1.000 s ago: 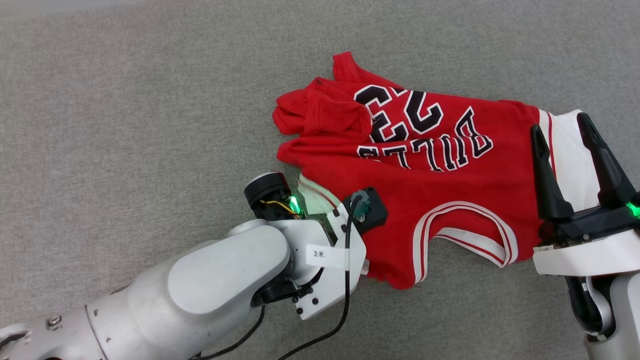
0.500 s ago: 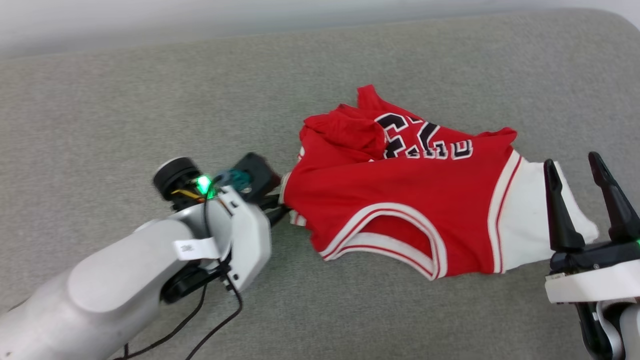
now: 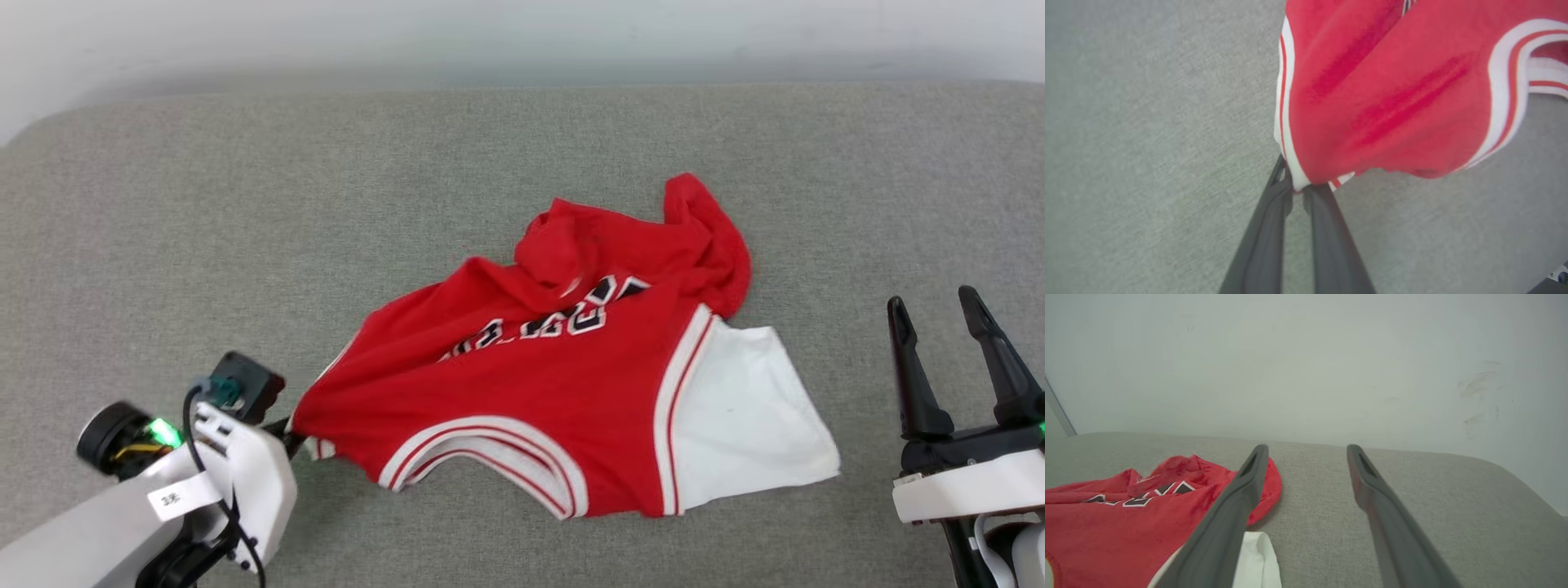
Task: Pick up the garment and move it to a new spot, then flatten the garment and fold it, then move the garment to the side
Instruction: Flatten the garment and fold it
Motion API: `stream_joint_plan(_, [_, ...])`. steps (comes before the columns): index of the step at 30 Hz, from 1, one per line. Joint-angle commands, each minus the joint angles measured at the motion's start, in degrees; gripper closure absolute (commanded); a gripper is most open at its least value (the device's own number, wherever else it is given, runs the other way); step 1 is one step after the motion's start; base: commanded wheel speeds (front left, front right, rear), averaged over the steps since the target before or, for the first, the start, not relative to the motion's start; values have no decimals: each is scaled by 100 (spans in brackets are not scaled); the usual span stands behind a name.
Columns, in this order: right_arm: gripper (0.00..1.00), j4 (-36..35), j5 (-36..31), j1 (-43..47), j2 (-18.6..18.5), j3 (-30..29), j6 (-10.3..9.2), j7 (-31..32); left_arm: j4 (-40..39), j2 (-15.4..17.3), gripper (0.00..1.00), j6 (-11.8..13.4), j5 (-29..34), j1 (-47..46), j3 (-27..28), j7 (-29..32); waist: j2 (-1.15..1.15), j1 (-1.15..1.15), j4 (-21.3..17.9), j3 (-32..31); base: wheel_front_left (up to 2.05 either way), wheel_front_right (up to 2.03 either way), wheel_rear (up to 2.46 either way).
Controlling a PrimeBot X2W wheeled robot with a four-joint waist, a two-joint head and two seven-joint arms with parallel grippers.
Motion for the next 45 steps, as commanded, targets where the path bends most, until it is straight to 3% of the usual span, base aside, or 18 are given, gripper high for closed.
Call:
stream_joint_plan(1, [0,25,-45,77,-45,-23,-8,-12,62,13,100,41,-75,138,-7,-18,0,0,21,-22,0,0,0])
stream_joint_plan(4, [0,74,-71,125,-70,-68,-8,-12,202,69,100,129,-167,314,-17,-58,0,0,58,-75,0,0,0])
stream_joint_plan(8, [0,136,-83,190,-94,-106,-8,0,225,-90,99,252,-241,446,40,-254,0,0,130,-169,0,0,0])
stream_joint_plan(9, [0,131,-88,194,-98,-104,-8,20,214,-128,0,329,-215,460,90,-392,0,0,147,-198,0,0,0])
stream_joint_plan(11, [0,107,-89,209,-124,-114,-8,43,193,-221,0,462,-110,521,129,-680,0,0,199,-296,0,0,0])
stream_joint_plan(20, [0,-500,-135,183,-564,-151,-8,547,-278,-507,0,1584,277,1005,487,-2043,0,0,472,-738,0,0,0])
stream_joint_plan(24, [0,-813,11,146,-1053,161,-8,1215,-563,-642,0,2155,509,1259,849,-2295,0,0,592,-834,0,0,0])
stream_joint_plan(31, [0,-1145,687,-33,-2334,1264,-8,3247,-1120,-1063,0,2852,1580,1957,2023,-2334,0,0,726,-835,0,0,0])
stream_joint_plan(37, [0,-1115,1279,-221,-2873,1815,-8,4847,-1495,-1633,0,2972,2643,2600,3042,-2329,0,0,878,-713,0,0,0])
stream_joint_plan(41, [0,-844,1463,-328,-3103,2089,-8,5475,-1528,-2036,0,2792,3138,2907,3501,-2325,0,0,1002,-580,0,0,0])
stream_joint_plan(45, [0,-446,1583,-431,-3177,2335,-8,5622,-1476,-2434,0,2490,3515,3052,3864,-2325,0,0,1140,-423,0,0,0])
